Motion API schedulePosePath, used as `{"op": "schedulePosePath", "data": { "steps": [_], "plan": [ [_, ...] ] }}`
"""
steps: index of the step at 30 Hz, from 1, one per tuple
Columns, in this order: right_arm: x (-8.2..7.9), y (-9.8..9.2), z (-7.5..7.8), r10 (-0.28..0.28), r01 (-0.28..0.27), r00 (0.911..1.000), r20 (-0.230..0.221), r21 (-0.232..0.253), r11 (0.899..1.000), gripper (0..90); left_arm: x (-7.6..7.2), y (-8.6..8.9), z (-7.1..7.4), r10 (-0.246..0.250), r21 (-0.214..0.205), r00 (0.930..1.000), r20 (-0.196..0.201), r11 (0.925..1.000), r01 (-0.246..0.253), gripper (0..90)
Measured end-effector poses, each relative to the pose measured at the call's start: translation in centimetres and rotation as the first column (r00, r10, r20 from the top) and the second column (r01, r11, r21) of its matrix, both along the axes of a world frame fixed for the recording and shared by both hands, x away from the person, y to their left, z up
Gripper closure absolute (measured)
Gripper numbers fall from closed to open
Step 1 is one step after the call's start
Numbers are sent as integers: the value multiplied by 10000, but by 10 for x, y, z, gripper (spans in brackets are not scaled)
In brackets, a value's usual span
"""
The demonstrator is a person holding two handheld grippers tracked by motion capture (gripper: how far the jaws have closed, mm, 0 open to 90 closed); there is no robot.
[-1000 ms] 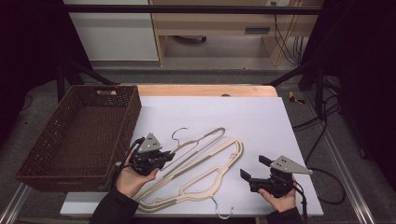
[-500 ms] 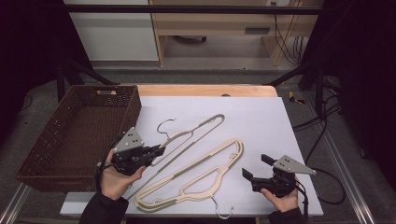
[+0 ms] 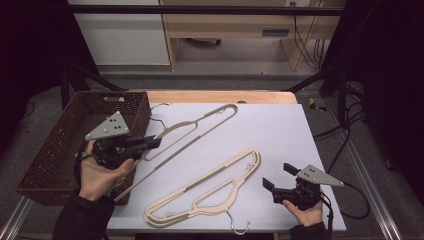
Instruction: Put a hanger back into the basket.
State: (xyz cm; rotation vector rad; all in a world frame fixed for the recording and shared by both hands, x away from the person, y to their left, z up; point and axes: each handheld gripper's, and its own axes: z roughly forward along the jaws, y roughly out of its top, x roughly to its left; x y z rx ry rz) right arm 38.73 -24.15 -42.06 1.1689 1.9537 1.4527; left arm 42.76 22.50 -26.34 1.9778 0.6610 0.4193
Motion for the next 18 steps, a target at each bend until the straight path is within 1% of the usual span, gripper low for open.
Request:
{"op": "schedulePosePath", "data": {
  "steps": [1,2,3,5,8,10,11,12,13,14,15,17,18],
  "plan": [
    [0,0,0,-7,7,10000,-21,-4,10000,80,3,4,3,69,-19,10000,-21,10000,-69,862],
    [0,0,0,3,-3,10000,-28,-7,10000,79,3,4,3,69,-19,10000,-21,10000,-69,862],
    [0,0,0,12,-12,10000,-14,-15,10000,78,8,14,8,141,-70,9999,-83,9999,-142,862],
    [0,0,0,1,-1,10000,-7,38,10000,78,12,24,15,182,-139,9998,-119,9997,-183,862],
    [0,-1,0,-3,3,10000,-9,6,10000,79,17,41,24,381,-225,9993,39,9990,-380,862],
    [0,-2,0,-40,40,10000,-13,-17,10000,78,21,54,29,527,-365,9986,100,9980,-523,862],
    [0,-2,0,-36,36,10000,-8,-17,10000,78,21,54,29,527,-365,9986,100,9980,-523,862],
    [0,-2,0,-34,34,10000,-8,-22,10000,78,26,66,33,674,-340,9976,157,9972,-668,862],
    [0,-1,0,-49,49,10000,-25,1,10000,78,28,72,34,808,-275,9965,198,9964,-802,862],
    [0,-1,0,-49,49,10000,-25,1,10000,78,28,72,34,808,-275,9965,198,9964,-802,862],
    [0,-1,0,-44,44,10000,-37,-19,10000,77,34,84,34,1144,-130,9931,259,9934,-1141,862],
    [0,-1,0,-40,40,10000,-47,-28,10000,77,39,96,33,1362,-46,9903,278,9907,-1362,862],
    [0,-1,0,-40,40,10000,-47,-28,10000,77,39,96,33,1362,-46,9903,278,9907,-1362,862]
  ]
}}
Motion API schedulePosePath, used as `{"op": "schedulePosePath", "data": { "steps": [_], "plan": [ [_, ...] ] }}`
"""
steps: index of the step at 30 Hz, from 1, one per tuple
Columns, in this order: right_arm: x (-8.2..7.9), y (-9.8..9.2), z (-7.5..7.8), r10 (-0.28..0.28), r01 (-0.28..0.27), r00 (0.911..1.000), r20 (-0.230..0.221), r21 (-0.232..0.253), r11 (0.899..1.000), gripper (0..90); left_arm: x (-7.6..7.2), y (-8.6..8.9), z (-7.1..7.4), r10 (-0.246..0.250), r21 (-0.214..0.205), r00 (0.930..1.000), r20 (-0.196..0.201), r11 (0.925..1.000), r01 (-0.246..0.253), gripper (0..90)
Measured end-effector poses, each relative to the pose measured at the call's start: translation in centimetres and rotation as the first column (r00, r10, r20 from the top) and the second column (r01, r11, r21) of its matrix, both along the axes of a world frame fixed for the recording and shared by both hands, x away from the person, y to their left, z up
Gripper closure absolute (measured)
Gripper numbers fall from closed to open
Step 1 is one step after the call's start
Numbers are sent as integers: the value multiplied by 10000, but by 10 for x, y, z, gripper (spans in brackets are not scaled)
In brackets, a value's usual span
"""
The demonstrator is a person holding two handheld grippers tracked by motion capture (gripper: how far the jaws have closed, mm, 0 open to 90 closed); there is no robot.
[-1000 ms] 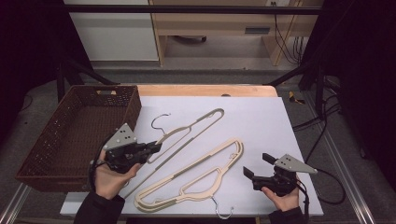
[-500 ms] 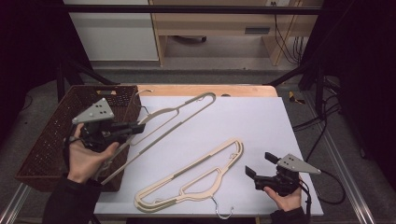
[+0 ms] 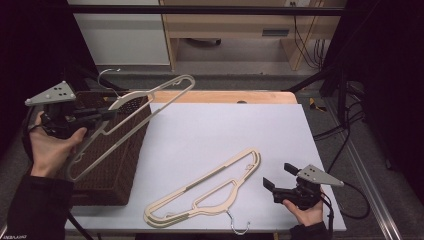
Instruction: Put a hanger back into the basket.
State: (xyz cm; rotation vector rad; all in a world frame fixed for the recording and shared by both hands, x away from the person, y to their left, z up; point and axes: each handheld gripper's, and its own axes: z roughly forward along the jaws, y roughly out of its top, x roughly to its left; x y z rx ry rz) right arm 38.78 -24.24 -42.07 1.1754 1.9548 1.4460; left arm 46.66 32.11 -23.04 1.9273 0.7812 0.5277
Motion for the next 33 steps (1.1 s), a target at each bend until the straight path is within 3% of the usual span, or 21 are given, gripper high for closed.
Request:
{"op": "schedulePosePath", "data": {
  "steps": [1,11,17,24,27,33],
  "plan": [
    [0,0,0,22,-22,10000,-1,-4,10000,76,5,12,-2,141,-12,9999,-26,9999,-141,862],
    [1,1,-2,-31,30,10000,-38,-51,10000,73,28,63,-18,1255,309,9921,-78,9917,-1252,862],
    [1,1,-3,19,-19,10000,-62,-76,10000,73,34,91,-30,1544,101,9873,-364,9880,-1541,862],
    [1,2,-3,-23,22,10000,-56,-116,9999,71,38,109,-48,2096,180,9758,-619,9778,-2089,862],
    [2,2,-3,-30,29,10000,-83,-120,9999,71,41,117,-59,2391,325,9669,-896,9709,-2371,862],
    [1,2,-3,-39,38,10000,-87,-120,9999,70,37,125,-74,2277,116,9669,-1151,9736,-2279,862]
  ]
}}
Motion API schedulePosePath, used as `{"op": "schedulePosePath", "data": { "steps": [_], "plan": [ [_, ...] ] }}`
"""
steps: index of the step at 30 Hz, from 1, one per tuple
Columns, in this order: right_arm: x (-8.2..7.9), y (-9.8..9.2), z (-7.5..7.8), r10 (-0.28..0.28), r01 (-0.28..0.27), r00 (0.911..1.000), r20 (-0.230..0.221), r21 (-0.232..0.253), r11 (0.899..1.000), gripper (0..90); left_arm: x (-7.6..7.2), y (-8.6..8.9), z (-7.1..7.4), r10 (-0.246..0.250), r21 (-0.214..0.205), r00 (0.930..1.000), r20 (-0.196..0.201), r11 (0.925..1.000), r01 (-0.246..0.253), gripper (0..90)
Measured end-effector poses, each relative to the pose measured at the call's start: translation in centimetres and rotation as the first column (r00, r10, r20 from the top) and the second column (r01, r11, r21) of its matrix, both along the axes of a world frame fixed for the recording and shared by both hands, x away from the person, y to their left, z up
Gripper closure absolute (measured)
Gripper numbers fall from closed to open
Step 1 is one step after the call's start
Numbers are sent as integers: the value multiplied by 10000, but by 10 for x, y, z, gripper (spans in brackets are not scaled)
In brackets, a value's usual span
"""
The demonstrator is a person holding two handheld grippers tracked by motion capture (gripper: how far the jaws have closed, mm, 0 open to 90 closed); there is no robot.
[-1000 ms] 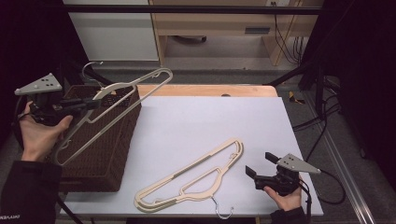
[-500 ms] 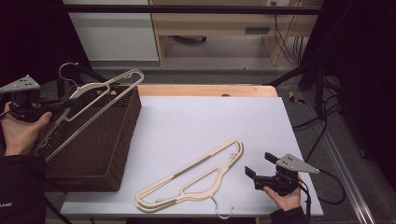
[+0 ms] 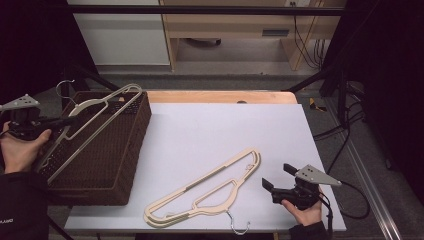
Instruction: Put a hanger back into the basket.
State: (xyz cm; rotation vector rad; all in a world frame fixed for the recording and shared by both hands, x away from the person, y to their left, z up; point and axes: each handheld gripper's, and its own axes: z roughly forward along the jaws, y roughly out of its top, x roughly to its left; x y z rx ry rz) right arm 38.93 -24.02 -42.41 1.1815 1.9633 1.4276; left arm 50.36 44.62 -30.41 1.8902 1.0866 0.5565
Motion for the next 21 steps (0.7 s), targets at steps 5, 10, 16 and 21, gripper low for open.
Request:
{"op": "schedulePosePath", "data": {
  "steps": [5,10,16,21],
  "plan": [
    [0,0,0,-14,14,10000,-2,3,10000,70,-3,-1,-10,-151,113,9995,-282,9998,154,862],
    [0,1,-1,58,-58,10000,-43,-33,10000,69,4,-7,-24,47,418,9976,-694,9991,-18,862],
    [0,1,-1,11,-11,10000,-12,-18,10000,68,10,-10,-44,615,813,9916,-1142,9953,-523,859],
    [0,1,-1,26,-26,10000,-63,-40,10000,68,13,-12,-52,955,974,9860,-1370,9918,-826,852]
  ]
}}
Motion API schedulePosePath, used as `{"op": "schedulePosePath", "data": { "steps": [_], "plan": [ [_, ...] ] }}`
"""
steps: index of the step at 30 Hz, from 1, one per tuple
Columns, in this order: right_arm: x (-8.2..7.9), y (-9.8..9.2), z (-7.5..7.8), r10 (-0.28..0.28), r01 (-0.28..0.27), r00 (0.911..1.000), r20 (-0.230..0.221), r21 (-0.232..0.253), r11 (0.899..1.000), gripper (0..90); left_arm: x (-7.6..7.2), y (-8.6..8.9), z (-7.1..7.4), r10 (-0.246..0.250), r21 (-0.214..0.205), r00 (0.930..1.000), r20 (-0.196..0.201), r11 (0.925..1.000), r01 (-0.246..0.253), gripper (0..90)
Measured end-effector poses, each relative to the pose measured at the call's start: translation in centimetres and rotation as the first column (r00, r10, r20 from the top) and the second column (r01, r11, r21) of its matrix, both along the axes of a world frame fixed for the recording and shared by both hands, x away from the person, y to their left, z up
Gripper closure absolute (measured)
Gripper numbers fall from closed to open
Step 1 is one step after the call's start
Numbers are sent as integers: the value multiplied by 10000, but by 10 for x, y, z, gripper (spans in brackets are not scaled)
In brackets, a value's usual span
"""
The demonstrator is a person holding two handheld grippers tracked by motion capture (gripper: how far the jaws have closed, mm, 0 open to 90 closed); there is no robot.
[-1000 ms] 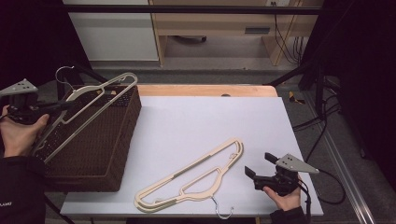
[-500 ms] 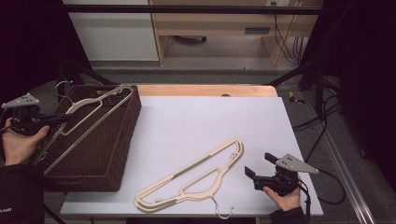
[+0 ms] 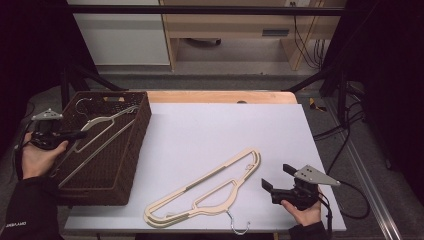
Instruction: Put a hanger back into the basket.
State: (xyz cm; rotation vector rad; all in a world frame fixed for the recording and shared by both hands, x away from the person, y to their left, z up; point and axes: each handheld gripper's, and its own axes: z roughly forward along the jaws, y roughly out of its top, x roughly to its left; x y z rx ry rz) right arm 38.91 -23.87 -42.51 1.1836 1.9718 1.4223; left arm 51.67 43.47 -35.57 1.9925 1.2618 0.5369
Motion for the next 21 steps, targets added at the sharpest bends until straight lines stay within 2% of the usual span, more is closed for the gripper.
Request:
{"op": "schedulePosePath", "data": {
  "steps": [2,3,6,8,11,12,13,14,15,16,17,19,21],
  "plan": [
    [0,0,0,0,0,10000,-2,-5,10000,68,0,1,-1,139,7,9999,-81,9999,-139,841],
    [0,0,0,-2,2,10000,-5,-3,10000,68,1,4,-4,421,135,9989,-209,9990,-418,838],
    [0,0,0,2,-2,10000,0,-2,10000,68,2,8,-8,763,96,9967,-277,9971,-761,829],
    [0,0,0,-5,5,10000,-7,-1,10000,68,3,8,-11,939,434,9947,-409,9948,-921,822],
    [0,1,0,-17,17,10000,-24,-11,10000,67,4,11,-13,1250,523,9907,-535,9911,-1222,809],
    [0,1,-1,-16,16,10000,-15,-17,10000,67,4,13,-13,1277,715,9896,-669,9898,-1229,798],
    [0,1,-1,-16,16,10000,-15,-17,10000,67,4,13,-13,1277,715,9896,-669,9898,-1229,785],
    [0,1,-1,18,-18,10000,-20,-30,10000,67,4,15,-14,1426,809,9873,-697,9873,-1368,763],
    [0,1,0,24,-24,10000,-28,-15,10000,67,4,18,-17,1595,991,9832,-884,9836,-1506,745],
    [0,1,0,24,-24,10000,-28,-15,10000,67,4,18,-17,1595,991,9832,-884,9836,-1506,727],
    [0,1,0,-6,6,10000,-24,7,10000,67,4,21,-21,1796,945,9783,-1037,9809,-1700,710],
    [0,1,-1,25,-25,10000,-15,-19,10000,66,4,22,-22,1841,916,9772,-1057,9803,-1748,684],
    [0,1,-1,22,-22,10000,-37,1,10000,66,4,24,-26,2034,940,9704,-1304,9769,-1921,663]
  ]
}}
